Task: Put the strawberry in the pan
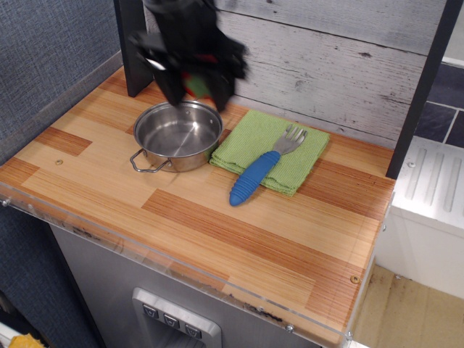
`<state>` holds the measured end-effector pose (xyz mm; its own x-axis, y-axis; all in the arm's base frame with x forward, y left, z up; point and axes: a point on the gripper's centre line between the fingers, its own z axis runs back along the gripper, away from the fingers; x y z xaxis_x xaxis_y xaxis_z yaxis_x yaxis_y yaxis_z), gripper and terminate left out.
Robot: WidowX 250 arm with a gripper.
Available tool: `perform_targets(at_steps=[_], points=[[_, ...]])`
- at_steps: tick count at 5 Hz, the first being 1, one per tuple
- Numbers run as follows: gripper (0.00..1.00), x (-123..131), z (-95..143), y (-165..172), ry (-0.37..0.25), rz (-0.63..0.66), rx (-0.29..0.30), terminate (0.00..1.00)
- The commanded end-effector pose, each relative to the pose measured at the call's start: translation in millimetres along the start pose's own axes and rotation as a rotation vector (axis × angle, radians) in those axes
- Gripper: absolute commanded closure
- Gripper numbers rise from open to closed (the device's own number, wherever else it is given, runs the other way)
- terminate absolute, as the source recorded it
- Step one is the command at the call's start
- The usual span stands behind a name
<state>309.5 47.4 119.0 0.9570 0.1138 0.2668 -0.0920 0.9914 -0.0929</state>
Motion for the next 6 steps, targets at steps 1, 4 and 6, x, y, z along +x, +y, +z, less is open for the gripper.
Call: perform_targets(at_steps=[1, 4, 6], points=[[1.0, 11, -21, 52, 0.065, 0.026, 0.044, 0.0], [0.0, -2, -52, 34, 0.171, -0.04, 0.044, 0.0], [0.0, 8, -11, 29, 0.115, -0.07, 0.055, 0.0]])
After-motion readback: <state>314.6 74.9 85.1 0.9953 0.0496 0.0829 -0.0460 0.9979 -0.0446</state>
